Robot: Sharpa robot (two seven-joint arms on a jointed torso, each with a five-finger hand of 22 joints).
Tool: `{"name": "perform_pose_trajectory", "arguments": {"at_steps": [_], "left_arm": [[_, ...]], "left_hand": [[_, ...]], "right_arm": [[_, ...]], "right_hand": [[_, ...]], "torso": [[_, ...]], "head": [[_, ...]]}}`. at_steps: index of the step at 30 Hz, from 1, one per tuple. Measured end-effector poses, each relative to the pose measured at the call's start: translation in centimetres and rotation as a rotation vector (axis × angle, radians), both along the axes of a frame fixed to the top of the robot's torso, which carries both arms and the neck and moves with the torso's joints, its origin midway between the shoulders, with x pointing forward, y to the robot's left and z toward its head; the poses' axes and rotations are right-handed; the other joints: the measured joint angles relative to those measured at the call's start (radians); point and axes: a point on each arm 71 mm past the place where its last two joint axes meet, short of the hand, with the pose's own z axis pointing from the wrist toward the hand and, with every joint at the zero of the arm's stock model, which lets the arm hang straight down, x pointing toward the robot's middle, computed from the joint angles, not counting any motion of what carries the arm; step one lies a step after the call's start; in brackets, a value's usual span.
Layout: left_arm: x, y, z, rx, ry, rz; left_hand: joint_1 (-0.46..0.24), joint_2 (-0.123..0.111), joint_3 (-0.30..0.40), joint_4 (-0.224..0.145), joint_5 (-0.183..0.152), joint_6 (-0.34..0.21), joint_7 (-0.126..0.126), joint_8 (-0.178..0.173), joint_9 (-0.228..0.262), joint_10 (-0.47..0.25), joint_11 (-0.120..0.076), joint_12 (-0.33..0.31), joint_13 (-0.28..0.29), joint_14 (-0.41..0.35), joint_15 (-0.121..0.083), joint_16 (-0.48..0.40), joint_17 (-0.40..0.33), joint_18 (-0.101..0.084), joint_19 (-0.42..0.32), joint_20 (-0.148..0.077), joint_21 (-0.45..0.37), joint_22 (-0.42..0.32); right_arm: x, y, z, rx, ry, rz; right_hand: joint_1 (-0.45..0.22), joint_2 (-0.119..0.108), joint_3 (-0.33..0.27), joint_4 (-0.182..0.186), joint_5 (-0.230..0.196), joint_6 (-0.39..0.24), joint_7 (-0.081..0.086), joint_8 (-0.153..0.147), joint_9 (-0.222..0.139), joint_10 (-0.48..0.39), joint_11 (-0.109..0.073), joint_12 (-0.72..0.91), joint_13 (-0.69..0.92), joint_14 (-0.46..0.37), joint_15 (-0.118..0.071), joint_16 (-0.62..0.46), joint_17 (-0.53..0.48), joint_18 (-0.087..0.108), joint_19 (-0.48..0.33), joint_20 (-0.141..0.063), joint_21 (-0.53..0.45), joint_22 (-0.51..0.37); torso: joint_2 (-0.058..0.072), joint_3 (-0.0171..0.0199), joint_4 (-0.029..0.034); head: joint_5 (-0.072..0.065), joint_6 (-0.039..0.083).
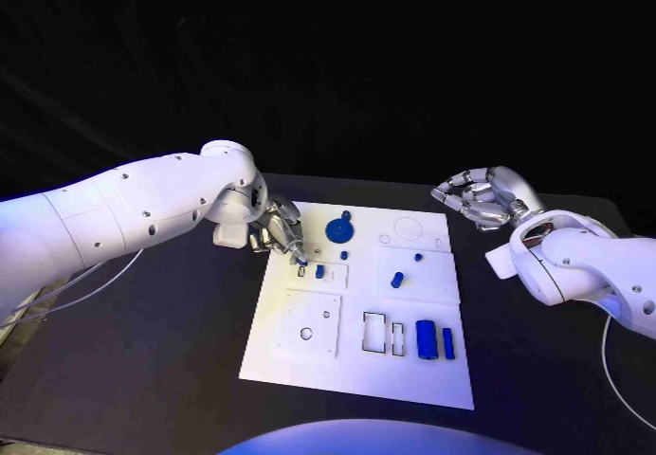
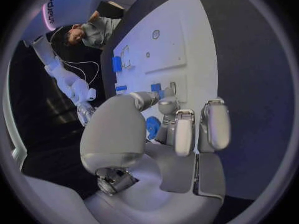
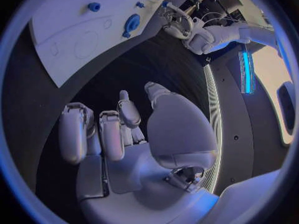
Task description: Assemble the parts on the task board
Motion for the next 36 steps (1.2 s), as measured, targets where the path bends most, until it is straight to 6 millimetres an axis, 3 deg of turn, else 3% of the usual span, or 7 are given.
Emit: {"name": "perform_pose_trajectory", "arguments": {"at_steps": [15,36], "left_arm": [[0.1,-1.5,-0.9,0.075,0.025,-0.072],[0.4,-1.4,-1.1,0.100,0.041,-0.082]], "left_hand": [[0.007,-0.007,0.000,0.000,0.009,0.025,0.004,-0.021,-0.006,0.029,-0.003,0.028,0.041,0.000,0.000,0.009,0.000,0.000,0.013,-0.005,0.013,0.000],[0.013,-0.013,0.000,0.000,0.014,0.031,0.001,-0.027,-0.010,0.037,-0.005,0.037,0.057,0.000,0.000,0.013,0.000,0.000,0.018,-0.003,0.013,0.000]], "right_arm": [[0.0,0.2,0.0,0.001,0.000,0.003],[0.0,0.2,-0.1,0.001,0.001,0.004]], "right_hand": [[-0.004,0.004,-0.003,-0.003,0.000,0.000,0.000,0.000,-0.001,0.000,0.000,0.000,0.000,0.000,0.000,0.000,0.001,0.000,0.000,0.000,0.000,0.000],[-0.004,0.004,-0.003,-0.003,0.000,0.000,0.000,0.004,-0.001,0.000,0.000,0.000,0.000,0.000,0.000,0.000,0.001,0.000,0.000,0.000,0.000,0.000]], "torso": [[0.001,-0.0007,-0.0009],[0.001,-0.0007,-0.0007]], "head": [[0.010,-0.003],[0.013,-0.009]]}}
